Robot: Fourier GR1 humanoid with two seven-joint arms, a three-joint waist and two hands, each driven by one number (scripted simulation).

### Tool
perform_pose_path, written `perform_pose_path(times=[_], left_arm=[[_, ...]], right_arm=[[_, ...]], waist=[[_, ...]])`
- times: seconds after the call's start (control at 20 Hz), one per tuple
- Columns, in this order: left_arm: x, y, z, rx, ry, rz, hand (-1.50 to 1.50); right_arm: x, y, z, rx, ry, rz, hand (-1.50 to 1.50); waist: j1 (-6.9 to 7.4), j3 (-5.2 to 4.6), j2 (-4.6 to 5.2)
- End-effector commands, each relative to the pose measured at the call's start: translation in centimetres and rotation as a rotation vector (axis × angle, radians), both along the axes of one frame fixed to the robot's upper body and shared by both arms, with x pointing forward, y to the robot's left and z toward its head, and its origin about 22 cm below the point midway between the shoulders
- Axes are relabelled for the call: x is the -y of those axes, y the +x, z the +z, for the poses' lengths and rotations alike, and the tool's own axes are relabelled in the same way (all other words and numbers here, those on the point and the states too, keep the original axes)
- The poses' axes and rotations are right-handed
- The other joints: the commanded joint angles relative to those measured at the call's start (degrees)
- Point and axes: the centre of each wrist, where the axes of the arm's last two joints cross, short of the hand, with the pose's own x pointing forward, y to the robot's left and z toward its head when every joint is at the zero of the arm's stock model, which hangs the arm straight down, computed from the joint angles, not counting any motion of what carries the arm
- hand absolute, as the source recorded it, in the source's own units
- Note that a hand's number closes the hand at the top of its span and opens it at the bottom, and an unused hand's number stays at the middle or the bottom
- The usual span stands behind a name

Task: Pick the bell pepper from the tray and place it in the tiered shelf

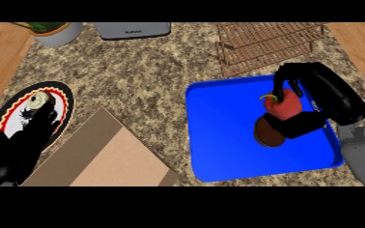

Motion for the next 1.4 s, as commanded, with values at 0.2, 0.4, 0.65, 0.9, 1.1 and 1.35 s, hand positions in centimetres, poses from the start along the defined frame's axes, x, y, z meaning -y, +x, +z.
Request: perform_pose_path(times=[0.2, 0.4, 0.65, 0.9, 1.1, 1.35], left_arm=[[2.0, -0.9, -2.6, -0.056, -0.068, -0.018, 0.0], [3.1, -0.3, -2.9, -0.049, -0.073, -0.033, 0.0], [2.0, 0.3, -2.7, -0.048, -0.065, -0.061, 0.0], [4.0, -0.1, -2.2, -0.044, -0.087, -0.09, 0.0], [3.3, 0.7, -1.9, -0.036, -0.068, -0.091, 0.0], [3.4, 0.6, -2.2, -0.051, -0.061, -0.108, 0.0]], right_arm=[[3.9, -1.3, 11.1, 0.123, 0.073, -0.147, 1.5], [4.8, -1.4, 14.9, 0.133, 0.109, -0.202, 1.5], [6.3, -0.2, 19.0, 0.117, 0.172, -0.303, 1.5], [7.8, 1.1, 21.8, 0.121, 0.18, -0.344, 1.5], [8.6, 2.2, 23.4, 0.118, 0.173, -0.339, 1.5], [8.8, 4.2, 23.9, 0.073, 0.105, -0.313, 1.5]], waist=[[0.04, -2.68, 1.28], [1.17, -2.67, 1.68], [3.22, -2.69, 2.11], [4.21, -2.66, 2.62], [4.4, -2.68, 3.01], [4.98, -2.65, 2.99]])
